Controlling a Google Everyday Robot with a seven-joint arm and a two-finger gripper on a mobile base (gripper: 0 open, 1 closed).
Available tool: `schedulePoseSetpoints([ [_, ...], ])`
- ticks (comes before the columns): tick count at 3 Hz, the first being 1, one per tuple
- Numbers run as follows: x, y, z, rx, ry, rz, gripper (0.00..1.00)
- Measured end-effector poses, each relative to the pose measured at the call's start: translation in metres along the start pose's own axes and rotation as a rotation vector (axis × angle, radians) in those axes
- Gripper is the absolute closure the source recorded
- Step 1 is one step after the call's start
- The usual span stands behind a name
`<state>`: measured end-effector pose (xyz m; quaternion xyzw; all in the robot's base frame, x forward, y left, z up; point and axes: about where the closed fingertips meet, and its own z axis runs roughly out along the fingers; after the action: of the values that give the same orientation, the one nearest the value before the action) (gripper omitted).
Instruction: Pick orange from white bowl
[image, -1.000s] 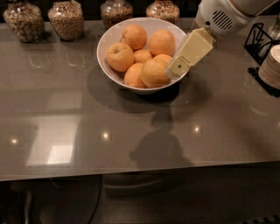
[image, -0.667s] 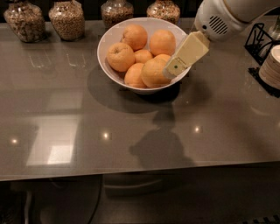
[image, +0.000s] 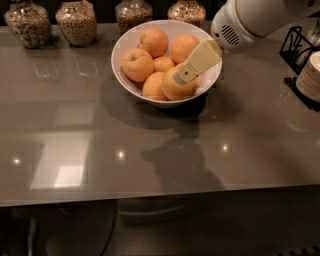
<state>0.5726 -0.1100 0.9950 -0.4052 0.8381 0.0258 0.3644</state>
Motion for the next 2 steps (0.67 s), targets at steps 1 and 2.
schedulePoseSetpoints([
  [1, -0.001, 0.001, 0.016, -0.008, 0.005, 0.045, 0.00],
  [2, 0.000, 0.010, 0.034, -0.053, 0.011, 0.088, 0.00],
])
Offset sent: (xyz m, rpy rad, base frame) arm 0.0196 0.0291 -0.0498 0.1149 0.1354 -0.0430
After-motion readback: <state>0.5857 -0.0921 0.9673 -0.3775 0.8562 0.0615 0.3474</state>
